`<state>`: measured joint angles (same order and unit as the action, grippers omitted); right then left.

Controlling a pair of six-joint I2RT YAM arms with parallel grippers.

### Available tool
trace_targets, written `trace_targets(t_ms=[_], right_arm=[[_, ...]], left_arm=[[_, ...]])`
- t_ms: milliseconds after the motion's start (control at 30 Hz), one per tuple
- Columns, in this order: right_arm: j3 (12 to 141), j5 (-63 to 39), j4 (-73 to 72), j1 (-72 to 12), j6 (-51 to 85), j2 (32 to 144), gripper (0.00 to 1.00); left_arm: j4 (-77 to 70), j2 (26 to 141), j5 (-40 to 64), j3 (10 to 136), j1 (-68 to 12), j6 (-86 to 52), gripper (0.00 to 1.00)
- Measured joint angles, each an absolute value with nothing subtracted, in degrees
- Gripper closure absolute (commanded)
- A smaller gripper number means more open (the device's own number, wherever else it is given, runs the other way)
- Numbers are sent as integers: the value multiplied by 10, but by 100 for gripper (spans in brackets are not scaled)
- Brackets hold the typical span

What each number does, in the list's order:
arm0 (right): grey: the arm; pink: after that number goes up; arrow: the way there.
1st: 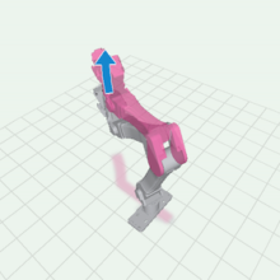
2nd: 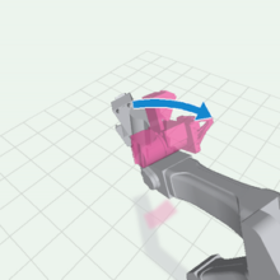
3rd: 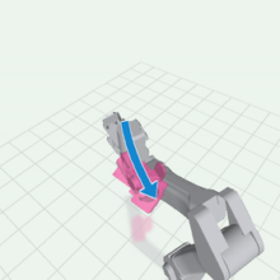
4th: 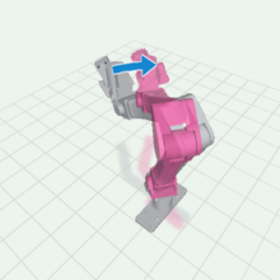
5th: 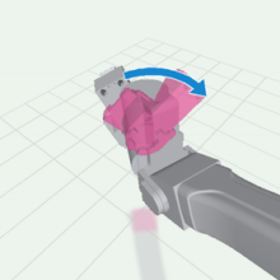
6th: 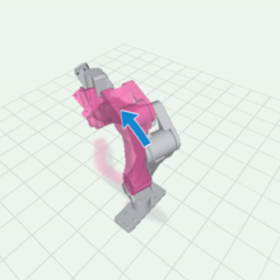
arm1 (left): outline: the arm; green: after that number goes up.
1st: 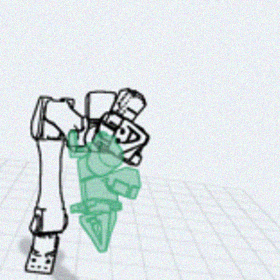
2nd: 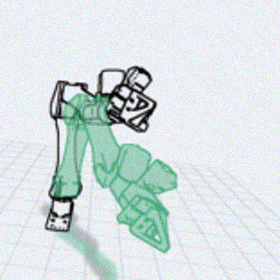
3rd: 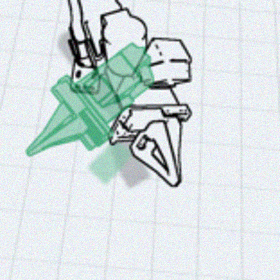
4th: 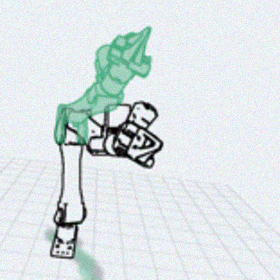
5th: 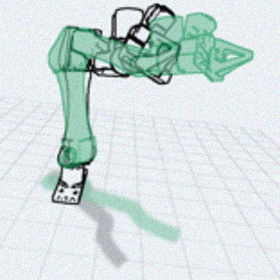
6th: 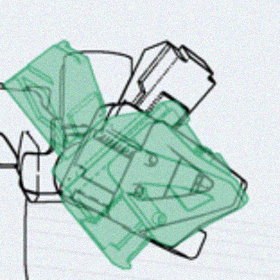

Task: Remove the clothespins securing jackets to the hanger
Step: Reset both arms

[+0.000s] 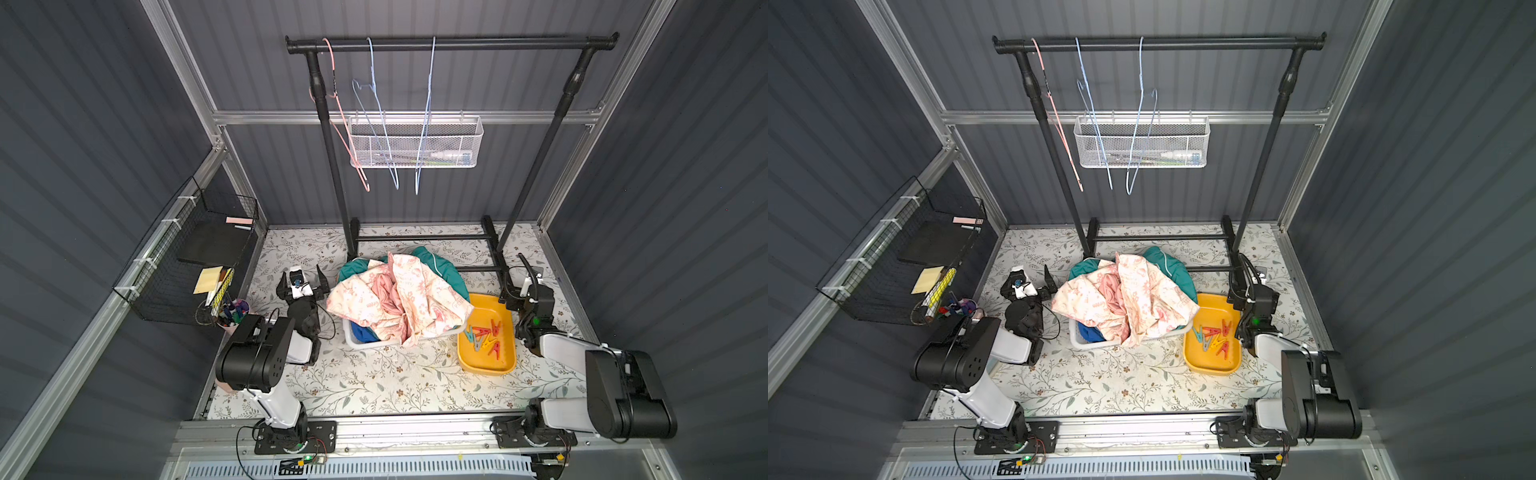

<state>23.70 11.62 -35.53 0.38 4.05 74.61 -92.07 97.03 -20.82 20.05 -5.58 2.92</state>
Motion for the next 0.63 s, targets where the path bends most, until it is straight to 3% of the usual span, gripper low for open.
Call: trace_targets(t_ms=[133, 367, 633], right_arm=[[256, 89, -378, -8, 41, 770, 1], [194, 44, -599, -7, 27, 923, 1], [203, 11, -553, -6, 25, 887, 1]], left_arm=[[-926, 970, -201, 206, -56, 31, 1], [-930, 971, -200, 243, -77, 47, 1], [-927, 971, -198, 243, -78, 50, 1]])
